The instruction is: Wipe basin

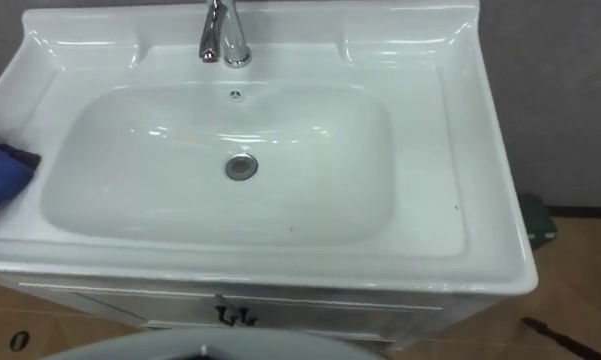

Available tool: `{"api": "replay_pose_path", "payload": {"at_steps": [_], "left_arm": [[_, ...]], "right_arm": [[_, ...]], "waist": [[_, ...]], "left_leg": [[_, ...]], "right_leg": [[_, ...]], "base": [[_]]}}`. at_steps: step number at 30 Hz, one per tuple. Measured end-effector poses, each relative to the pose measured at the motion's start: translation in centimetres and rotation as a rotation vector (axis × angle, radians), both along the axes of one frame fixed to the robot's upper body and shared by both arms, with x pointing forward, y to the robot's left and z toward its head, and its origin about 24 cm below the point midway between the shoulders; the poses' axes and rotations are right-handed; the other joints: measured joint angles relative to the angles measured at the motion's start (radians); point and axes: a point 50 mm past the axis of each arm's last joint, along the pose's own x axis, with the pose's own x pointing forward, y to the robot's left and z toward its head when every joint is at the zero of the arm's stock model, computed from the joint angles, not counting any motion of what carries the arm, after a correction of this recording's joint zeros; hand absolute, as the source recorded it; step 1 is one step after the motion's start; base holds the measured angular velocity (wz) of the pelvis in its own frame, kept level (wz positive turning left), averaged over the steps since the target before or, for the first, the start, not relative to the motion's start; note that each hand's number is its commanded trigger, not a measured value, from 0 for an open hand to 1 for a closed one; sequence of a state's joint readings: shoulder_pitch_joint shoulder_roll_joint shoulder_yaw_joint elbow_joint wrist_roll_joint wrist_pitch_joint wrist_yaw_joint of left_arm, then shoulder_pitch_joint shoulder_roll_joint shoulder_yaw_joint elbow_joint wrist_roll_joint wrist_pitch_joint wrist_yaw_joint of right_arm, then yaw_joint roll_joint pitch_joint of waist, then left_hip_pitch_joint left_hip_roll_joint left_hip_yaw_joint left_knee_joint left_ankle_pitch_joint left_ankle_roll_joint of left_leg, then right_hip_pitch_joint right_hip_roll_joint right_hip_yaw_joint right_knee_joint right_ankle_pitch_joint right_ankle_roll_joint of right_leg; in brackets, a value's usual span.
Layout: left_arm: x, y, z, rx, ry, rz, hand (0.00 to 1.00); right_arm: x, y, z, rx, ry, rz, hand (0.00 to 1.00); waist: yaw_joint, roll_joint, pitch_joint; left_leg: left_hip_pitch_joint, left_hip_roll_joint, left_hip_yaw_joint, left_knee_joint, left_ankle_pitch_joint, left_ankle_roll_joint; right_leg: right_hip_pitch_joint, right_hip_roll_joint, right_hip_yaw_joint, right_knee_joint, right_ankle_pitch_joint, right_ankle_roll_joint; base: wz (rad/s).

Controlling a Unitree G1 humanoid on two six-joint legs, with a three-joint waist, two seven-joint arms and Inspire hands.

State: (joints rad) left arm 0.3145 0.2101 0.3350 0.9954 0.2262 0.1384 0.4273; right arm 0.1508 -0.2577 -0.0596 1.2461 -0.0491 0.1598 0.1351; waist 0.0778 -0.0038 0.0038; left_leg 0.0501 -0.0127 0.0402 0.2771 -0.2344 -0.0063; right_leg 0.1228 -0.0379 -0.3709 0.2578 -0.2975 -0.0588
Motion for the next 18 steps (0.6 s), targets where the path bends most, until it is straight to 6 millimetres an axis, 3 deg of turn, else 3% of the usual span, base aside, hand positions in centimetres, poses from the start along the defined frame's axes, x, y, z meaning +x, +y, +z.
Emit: {"api": "replay_pose_path", "payload": {"at_steps": [4, 9, 10, 12, 18], "left_arm": [[4.9, -1.2, -0.1, -0.041, -0.092, -0.221, 0.00], [4.1, -1.8, -0.6, -0.090, -0.054, -0.215, 0.00], [4.2, -1.8, -0.6, -0.095, -0.056, -0.214, 0.00], [4.1, -1.8, -0.6, -0.101, -0.054, -0.215, 0.00], [3.4, -2.3, -1.2, -0.173, 0.001, -0.240, 0.00]], "right_arm": [[0.3, 0.2, -0.1, 0.003, -0.008, 0.017, 0.00], [-0.7, 0.4, -0.2, 0.017, 0.030, 0.029, 0.00], [-1.1, 0.4, -0.2, 0.018, 0.041, 0.030, 0.00], [-1.3, 0.6, -0.2, 0.018, 0.052, 0.052, 0.00], [-1.0, 1.2, -0.4, 0.029, 0.058, 0.078, 0.00]], "waist": [[-0.038, -0.009, 0.0011], [-0.058, -0.018, 0.0000], [-0.059, -0.018, 0.0056], [-0.060, -0.016, 0.0094], [-0.063, -0.012, 0.0068]], "left_leg": [[-0.020, 0.000, 0.016, -0.001, 0.000, 0.000], [-0.018, 0.002, 0.047, -0.011, 0.000, 0.000], [-0.018, 0.003, 0.054, -0.013, 0.000, 0.000], [-0.019, 0.006, 0.068, -0.014, -0.001, 0.001], [-0.019, 0.017, 0.102, -0.002, -0.011, 0.013]], "right_leg": [[-0.021, -0.002, 0.004, -0.003, 0.001, 0.001], [-0.034, -0.001, 0.023, 0.000, 0.003, 0.004], [-0.035, -0.001, 0.025, 0.001, 0.004, 0.004], [-0.040, 0.000, 0.030, 0.004, 0.005, 0.003], [-0.054, -0.001, 0.069, 0.022, 0.005, 0.004]], "base": [[-0.05], [-0.10], [0.00], [-0.07], [-0.16]]}}
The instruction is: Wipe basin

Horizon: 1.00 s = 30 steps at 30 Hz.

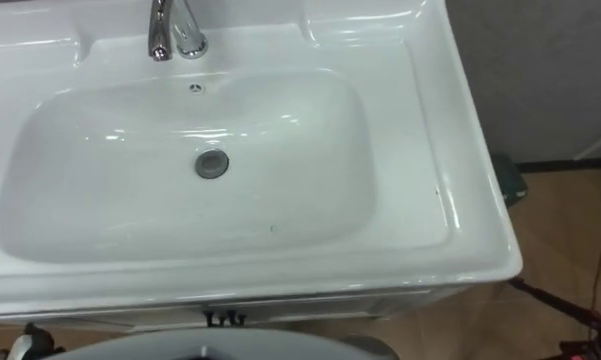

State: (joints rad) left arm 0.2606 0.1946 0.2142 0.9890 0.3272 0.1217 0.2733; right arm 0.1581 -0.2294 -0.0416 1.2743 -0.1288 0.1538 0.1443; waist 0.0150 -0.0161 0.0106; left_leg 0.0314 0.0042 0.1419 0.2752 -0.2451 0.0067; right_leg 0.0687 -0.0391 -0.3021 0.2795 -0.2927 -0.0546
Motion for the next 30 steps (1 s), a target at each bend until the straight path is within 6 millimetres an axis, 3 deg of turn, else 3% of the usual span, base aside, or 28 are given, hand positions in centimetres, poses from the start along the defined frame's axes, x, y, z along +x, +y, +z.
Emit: {"api": "replay_pose_path", "payload": {"at_steps": [9, 17, 23, 30], "left_arm": [[-0.9, -0.4, -0.4, -0.063, 0.054, 0.006, 0.00], [-1.5, -0.9, -0.9, -0.135, 0.115, 0.034, 0.00], [-1.5, -1.0, -1.0, -0.174, 0.123, 0.045, 0.00], [-1.9, -1.2, -1.2, -0.197, 0.140, 0.051, 0.00]], "right_arm": [[-0.1, 0.0, 0.0, -0.001, 0.019, -0.014, 0.00], [0.0, 0.0, 0.0, 0.007, 0.035, -0.013, 0.00], [0.2, 0.1, 0.0, 0.009, 0.034, 0.003, 0.00], [1.1, 0.3, 0.0, 0.021, 0.018, 0.008, 0.00]], "waist": [[-0.009, 0.006, -0.0068], [0.006, 0.009, -0.0149], [0.020, -0.015, -0.0187], [0.024, -0.061, -0.0143]], "left_leg": [[0.010, -0.001, 0.029, 0.023, -0.015, 0.024], [-0.002, -0.002, 0.046, 0.032, -0.032, 0.043], [-0.001, -0.011, 0.045, 0.028, -0.035, 0.054], [-0.003, -0.017, 0.043, 0.033, -0.041, 0.066]], "right_leg": [[-0.002, -0.011, 0.022, 0.028, 0.003, 0.015], [-0.018, -0.018, 0.032, 0.035, 0.016, 0.034], [-0.017, -0.028, 0.031, 0.035, 0.019, 0.045], [-0.016, -0.031, 0.034, 0.034, 0.025, 0.058]], "base": [[-0.08], [-0.06], [0.02], [0.00]]}}
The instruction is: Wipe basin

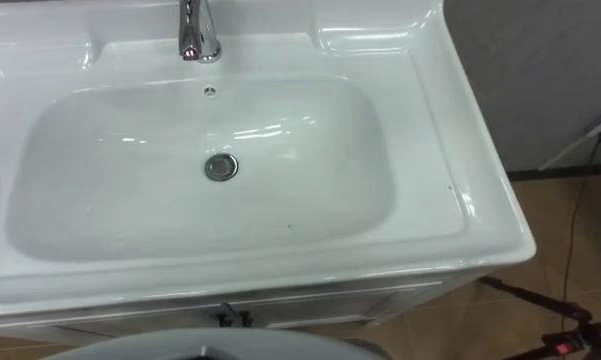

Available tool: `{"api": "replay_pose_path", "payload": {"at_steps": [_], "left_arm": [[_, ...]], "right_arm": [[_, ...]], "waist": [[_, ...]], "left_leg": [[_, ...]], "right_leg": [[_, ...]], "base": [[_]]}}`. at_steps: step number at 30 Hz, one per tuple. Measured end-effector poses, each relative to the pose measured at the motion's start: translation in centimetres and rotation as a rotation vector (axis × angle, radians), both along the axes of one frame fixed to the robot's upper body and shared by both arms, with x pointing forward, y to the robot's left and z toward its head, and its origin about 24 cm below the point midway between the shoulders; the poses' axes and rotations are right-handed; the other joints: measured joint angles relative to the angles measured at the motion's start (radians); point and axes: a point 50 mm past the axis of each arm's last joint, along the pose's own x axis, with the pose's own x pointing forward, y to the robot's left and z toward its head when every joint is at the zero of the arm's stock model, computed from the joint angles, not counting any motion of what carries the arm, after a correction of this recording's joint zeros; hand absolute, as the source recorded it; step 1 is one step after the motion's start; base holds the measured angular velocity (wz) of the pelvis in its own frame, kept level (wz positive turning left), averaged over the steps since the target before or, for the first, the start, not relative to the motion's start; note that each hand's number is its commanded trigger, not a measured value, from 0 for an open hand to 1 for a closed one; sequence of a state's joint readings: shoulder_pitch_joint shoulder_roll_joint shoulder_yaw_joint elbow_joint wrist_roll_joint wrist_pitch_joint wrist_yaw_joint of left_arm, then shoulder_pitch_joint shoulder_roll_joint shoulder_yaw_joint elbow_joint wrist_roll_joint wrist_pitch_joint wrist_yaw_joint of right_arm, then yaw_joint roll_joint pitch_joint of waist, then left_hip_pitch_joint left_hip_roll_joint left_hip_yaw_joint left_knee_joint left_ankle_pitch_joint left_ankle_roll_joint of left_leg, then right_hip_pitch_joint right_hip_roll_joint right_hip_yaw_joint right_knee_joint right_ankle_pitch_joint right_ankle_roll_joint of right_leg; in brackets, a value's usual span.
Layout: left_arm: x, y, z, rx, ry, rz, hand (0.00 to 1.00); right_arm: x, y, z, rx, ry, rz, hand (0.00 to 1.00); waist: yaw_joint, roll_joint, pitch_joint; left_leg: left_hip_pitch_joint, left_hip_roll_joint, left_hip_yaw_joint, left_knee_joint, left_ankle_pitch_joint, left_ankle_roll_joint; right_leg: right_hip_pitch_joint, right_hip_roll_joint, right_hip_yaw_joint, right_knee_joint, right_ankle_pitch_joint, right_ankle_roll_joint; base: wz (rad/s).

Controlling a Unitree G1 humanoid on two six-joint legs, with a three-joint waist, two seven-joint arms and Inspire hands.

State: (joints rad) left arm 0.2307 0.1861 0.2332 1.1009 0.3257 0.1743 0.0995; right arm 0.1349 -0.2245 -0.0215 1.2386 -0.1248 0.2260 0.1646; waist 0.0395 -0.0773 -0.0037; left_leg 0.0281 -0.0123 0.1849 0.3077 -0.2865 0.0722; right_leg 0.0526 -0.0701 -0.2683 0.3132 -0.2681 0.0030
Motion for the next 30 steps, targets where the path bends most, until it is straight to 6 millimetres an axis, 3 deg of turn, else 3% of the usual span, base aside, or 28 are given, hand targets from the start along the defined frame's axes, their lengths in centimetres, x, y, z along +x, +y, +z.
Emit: {"api": "replay_pose_path", "payload": {"at_steps": [8, 24, 30], "left_arm": [[0.0, -0.1, -0.1, -0.009, 0.006, 0.008, 0.00], [0.5, -0.5, -0.3, -0.086, 0.005, -0.005, 0.00], [0.9, -0.7, -0.4, -0.103, 0.008, -0.035, 0.00]], "right_arm": [[-0.1, 0.1, 0.0, 0.001, 0.014, -0.004, 0.00], [-0.2, 0.3, -0.1, 0.012, 0.019, -0.003, 0.00], [-0.5, 0.3, -0.1, 0.017, 0.030, -0.005, 0.00]], "waist": [[0.023, 0.001, 0.0009], [0.020, 0.044, 0.0063], [0.000, 0.049, 0.0062]], "left_leg": [[-0.006, -0.001, 0.000, 0.012, -0.011, 0.017], [-0.009, -0.004, -0.001, 0.023, -0.018, 0.028], [-0.014, -0.004, 0.000, 0.024, -0.018, 0.028]], "right_leg": [[0.000, -0.002, -0.006, 0.009, 0.017, 0.014], [-0.001, -0.009, -0.008, 0.016, 0.020, 0.020], [-0.001, -0.009, -0.006, 0.017, 0.020, 0.020]], "base": [[0.01], [0.00], [0.00]]}}
